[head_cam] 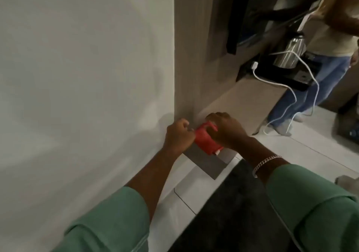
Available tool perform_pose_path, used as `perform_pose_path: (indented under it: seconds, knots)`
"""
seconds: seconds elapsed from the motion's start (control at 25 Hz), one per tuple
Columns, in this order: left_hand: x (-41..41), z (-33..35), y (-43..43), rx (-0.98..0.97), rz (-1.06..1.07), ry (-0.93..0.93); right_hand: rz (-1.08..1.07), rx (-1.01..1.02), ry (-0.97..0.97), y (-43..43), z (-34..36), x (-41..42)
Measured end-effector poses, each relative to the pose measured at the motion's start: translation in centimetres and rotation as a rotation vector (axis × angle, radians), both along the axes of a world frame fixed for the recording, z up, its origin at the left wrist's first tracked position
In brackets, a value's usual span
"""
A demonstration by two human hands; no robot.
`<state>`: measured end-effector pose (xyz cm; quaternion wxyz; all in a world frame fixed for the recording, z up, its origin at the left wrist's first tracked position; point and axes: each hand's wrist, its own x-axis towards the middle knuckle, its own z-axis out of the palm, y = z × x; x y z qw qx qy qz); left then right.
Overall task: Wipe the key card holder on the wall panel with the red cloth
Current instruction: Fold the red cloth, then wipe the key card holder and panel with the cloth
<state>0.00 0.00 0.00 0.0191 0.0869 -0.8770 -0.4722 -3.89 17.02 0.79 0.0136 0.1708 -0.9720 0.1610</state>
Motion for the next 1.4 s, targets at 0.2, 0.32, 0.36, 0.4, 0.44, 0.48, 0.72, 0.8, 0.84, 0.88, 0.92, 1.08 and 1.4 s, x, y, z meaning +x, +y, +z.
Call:
perform_pose_path:
  seconds: [0.2, 0.32, 0.36, 0.4, 0.44, 0.48, 0.72, 0.8, 0.84, 0.88, 0.92, 1.08, 1.4]
  knots:
    - [-2.2, -6.3, 4.0, 0.43, 0.172, -0.275, -0.093, 0.032, -0.167, 1.5, -6.6, -2.4]
    - [-2.6, -7.4, 5.3, 0.67, 0.39, -0.278, -0.076, -0.082, -0.074, 1.6, -8.3, -2.2]
    - [-2.5, -7.4, 5.3, 0.73, 0.406, -0.306, -0.065, -0.109, -0.067, 1.6, -8.5, -1.8]
    - [-2.4, -7.4, 5.2, 0.788, 0.398, -0.333, -0.053, -0.131, -0.068, 1.5, -8.5, -1.5]
    - [-2.0, -7.2, 4.9, 0.834, 0.374, -0.343, -0.046, -0.154, -0.056, 1.4, -8.4, -1.1]
    - [-1.5, -6.7, 4.3, 0.864, 0.352, -0.335, -0.04, -0.165, -0.031, 1.1, -8.0, -0.5]
    - [3.0, -0.7, -2.4, 0.846, 0.11, -0.282, 0.188, -0.248, 0.243, -5.6, -2.9, 6.2]
    - [5.7, 2.4, -5.4, 0.889, 0.007, -0.261, 0.242, -0.225, 0.294, -8.4, -0.6, 8.8]
    - [7.3, 4.0, -7.2, 0.904, -0.026, -0.248, 0.251, -0.21, 0.311, -9.9, 0.7, 10.1]
    - [8.9, 5.6, -9.0, 0.914, -0.052, -0.246, 0.255, -0.196, 0.317, -11.3, 2.1, 11.4]
    - [10.4, 7.0, -10.5, 0.927, -0.076, -0.249, 0.265, -0.193, 0.322, -12.7, 3.2, 12.6]
    - [17.4, 13.3, -17.2, 0.861, -0.113, -0.137, 0.404, -0.275, 0.397, -18.9, 8.5, 18.0]
    - [34.2, 27.5, -27.2, 0.246, 0.037, 0.482, 0.621, -0.589, 0.763, -32.1, 20.4, 28.5]
